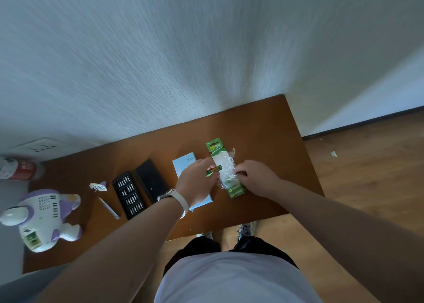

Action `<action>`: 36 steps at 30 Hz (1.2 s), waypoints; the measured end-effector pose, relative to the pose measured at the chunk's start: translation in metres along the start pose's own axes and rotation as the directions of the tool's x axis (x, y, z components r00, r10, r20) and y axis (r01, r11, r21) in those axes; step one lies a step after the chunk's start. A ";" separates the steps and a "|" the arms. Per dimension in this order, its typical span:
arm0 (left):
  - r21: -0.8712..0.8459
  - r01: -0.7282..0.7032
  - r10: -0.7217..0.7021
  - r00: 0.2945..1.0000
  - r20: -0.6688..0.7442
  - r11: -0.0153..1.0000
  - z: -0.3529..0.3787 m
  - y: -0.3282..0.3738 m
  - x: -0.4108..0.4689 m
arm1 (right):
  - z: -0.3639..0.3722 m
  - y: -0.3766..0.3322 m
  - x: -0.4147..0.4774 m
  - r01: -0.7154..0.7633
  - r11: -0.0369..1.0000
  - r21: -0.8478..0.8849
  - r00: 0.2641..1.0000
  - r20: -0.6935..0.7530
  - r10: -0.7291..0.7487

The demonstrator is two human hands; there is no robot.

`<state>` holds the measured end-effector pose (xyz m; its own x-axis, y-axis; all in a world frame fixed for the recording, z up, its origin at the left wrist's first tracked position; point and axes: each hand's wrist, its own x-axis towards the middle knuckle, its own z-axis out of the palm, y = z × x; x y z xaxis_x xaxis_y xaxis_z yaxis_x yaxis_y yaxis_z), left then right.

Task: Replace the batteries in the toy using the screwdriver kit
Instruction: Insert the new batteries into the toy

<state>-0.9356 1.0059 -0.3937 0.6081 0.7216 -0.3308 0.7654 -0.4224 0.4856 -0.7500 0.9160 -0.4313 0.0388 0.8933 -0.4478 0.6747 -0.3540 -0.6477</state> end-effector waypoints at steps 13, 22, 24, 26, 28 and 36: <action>-0.109 0.102 -0.113 0.988 -0.103 0.989 0.011 -0.004 -0.014 | -0.016 0.004 0.007 0.049 0.998 -0.032 0.999 0.013 -0.048; -0.142 0.123 -0.135 0.988 -0.078 0.982 0.020 0.001 -0.013 | -0.017 0.009 0.010 0.134 0.983 -0.123 0.987 0.103 -0.122; -0.150 0.127 -0.139 0.988 -0.071 0.980 0.022 0.001 -0.012 | -0.014 0.010 0.007 0.121 0.984 -0.127 0.989 0.097 -0.109; -0.152 0.133 -0.145 0.987 -0.069 0.979 0.023 0.002 -0.011 | -0.010 0.011 0.006 0.108 0.984 -0.142 0.992 0.086 -0.097; -0.153 0.138 -0.150 0.986 -0.070 0.979 0.023 0.002 -0.010 | -0.009 0.012 0.005 0.087 0.988 -0.128 0.995 0.065 -0.079; -0.150 0.132 -0.144 0.987 -0.069 0.980 0.022 0.007 -0.007 | -0.026 0.018 -0.004 0.066 0.998 0.004 0.992 -0.107 -0.065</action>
<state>-0.9295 0.9855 -0.4059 0.4756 0.8111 -0.3405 0.7986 -0.2358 0.5537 -0.7190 0.9128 -0.4253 0.0734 0.9389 -0.3364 0.6725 -0.2956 -0.6785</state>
